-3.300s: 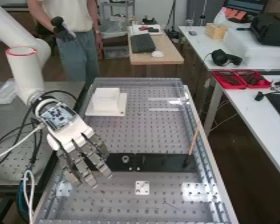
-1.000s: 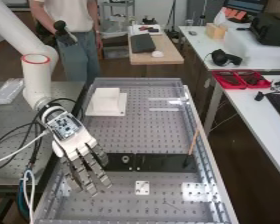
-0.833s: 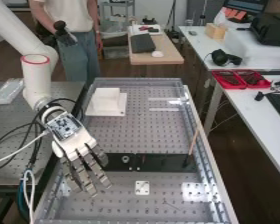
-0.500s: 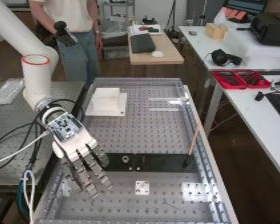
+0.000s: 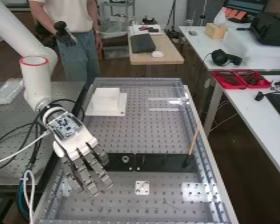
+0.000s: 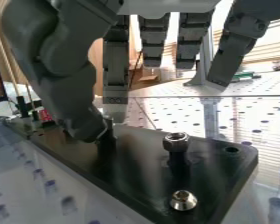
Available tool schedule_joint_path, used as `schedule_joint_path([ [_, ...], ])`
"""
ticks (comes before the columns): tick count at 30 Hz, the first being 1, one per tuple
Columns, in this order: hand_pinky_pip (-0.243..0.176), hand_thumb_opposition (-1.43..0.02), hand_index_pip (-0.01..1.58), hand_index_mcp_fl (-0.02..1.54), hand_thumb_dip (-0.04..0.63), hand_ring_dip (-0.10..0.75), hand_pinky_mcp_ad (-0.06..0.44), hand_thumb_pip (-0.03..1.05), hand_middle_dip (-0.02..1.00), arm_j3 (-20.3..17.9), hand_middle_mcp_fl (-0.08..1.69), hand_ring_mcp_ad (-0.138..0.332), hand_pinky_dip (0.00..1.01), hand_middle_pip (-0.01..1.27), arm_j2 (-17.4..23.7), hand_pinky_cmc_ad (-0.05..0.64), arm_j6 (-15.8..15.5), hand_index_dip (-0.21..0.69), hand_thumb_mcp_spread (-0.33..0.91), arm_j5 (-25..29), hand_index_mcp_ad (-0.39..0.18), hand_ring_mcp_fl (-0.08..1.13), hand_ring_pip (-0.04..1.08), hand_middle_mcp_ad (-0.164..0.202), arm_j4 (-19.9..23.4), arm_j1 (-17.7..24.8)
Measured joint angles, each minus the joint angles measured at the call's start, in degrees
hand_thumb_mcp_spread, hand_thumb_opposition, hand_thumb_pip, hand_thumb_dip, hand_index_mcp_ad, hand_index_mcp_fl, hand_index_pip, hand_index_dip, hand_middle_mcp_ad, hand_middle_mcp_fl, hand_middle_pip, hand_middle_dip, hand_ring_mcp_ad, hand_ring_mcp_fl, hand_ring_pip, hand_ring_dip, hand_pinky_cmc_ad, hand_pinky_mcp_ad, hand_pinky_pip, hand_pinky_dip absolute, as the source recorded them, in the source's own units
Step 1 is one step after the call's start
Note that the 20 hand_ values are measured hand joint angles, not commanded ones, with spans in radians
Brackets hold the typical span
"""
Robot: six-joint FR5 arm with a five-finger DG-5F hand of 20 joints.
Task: Grab the larger nut and place it in the white container
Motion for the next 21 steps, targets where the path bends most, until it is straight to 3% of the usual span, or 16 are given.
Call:
schedule_joint_path([
  [11,-0.089,-0.88,1.52,0.27,0.269,0.122,0.293,0.70,0.23,0.2,0.04,0.148,0.77,0.13,0.0,0.354,0.2,0.117,0.38,-0.1,-0.087,0.00,0.21,0.066,-0.3,-0.2],
  [14,-0.089,-0.86,1.51,0.44,0.251,0.122,0.291,0.63,0.23,0.0,0.06,0.138,0.75,0.13,0.7,0.354,-1.2,0.117,0.35,-0.5,-0.063,0.00,0.21,0.070,0.7,-0.3],
  [21,-0.089,-0.84,1.51,0.45,0.244,0.122,0.295,0.63,0.23,-0.4,0.06,0.140,0.73,0.12,4.3,0.356,-6.5,0.119,0.35,-3.6,-0.051,0.00,0.21,0.070,4.5,-0.6],
])
